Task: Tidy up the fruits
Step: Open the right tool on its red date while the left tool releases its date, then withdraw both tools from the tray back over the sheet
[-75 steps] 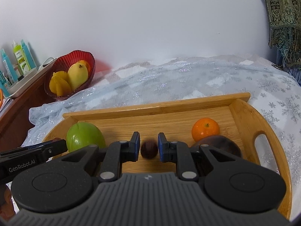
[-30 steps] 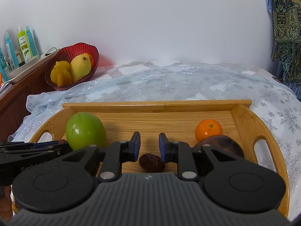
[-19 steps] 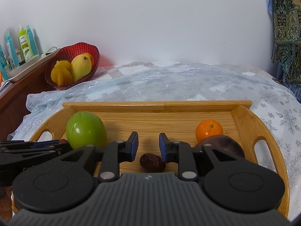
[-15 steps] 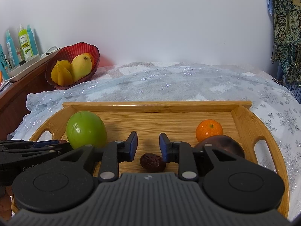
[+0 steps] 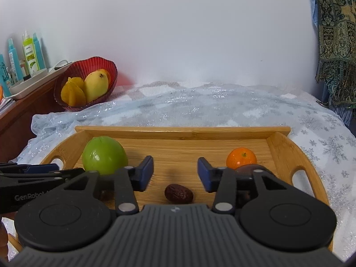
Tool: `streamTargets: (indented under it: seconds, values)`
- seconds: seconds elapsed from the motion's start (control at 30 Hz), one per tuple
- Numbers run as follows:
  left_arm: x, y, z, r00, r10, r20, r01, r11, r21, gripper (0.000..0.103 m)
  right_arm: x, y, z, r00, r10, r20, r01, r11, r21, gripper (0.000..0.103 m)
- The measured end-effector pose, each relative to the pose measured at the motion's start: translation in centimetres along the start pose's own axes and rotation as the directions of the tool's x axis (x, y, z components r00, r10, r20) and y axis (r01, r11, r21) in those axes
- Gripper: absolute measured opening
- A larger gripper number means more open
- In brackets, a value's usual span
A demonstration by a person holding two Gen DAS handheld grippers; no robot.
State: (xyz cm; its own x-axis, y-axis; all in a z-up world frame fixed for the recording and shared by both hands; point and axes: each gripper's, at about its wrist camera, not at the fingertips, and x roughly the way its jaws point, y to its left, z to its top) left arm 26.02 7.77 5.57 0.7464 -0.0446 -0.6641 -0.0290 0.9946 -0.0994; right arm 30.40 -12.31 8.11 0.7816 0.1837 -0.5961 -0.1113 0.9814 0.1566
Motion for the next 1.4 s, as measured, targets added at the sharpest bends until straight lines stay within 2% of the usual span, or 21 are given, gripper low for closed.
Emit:
streamTargets:
  seconds: [0.1,0.37,0.63,0.87,1.4]
  values:
    - [-0.5,-0.1,0.0,1.0,0.004,0.015,-0.004,1.0,0.014,0.075,-0.3,-0.1,0.0,1.0,-0.009,0.012,0.009,1.0,-0.003,0.073]
    - [-1.4,-0.2,-0.1,0.999,0.006,0.031,-0.007,1.0,0.028,0.081,-1.4,-0.4,0.1,0.998,-0.024,0.054,0.025,1.0,-0.002,0.087]
    - [-2.3,0.0,-0.4,0.999,-0.004,0.038,0.003,1.0,0.022,0.089,-2.6,-0.7,-0.1,0.996,-0.043,0.077,0.043,0.999,0.005,0.092]
    - [-3.2,-0.1,-0.8,0.999,-0.014,0.047,0.012,0.999,0.034,0.094,-3.3,-1.3,-0.4,0.994,-0.052,0.093,0.049,0.998,0.045,0.102]
    - [-5.8,-0.7,-2.5,0.997,-0.051,0.064,0.05,0.998,0.025,0.097,-6.0,-1.0,-1.6,0.99,-0.065,0.126,0.06,0.997,0.046,0.103]
